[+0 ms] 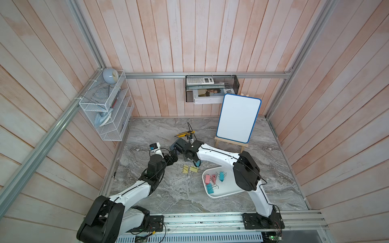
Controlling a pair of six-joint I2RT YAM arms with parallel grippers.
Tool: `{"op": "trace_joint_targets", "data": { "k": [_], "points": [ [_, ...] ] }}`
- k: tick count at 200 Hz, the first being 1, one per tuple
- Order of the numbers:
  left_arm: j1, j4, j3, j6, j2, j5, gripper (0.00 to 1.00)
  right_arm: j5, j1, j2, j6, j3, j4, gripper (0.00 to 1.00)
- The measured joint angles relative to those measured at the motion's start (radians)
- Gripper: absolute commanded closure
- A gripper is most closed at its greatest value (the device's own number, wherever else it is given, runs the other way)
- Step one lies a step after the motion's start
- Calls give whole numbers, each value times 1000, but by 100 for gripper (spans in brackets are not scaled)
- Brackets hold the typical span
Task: Put the binder clips in the storage box
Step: Pick up the binder clip at the center of the board.
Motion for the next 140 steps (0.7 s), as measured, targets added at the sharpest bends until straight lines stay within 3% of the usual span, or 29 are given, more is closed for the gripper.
{"op": "trace_joint_targets", "data": {
  "k": [53,82,140],
  "points": [
    [3,2,0,-4,6,4,0,5,1,13,-11,-5,-39,91],
    [3,4,0,-7,6,8,0,29,2,2,-19,-28,-32,100],
    [3,21,0,-11,19,21,0,50,9,-73,-18,-97,-24,100]
  ]
}}
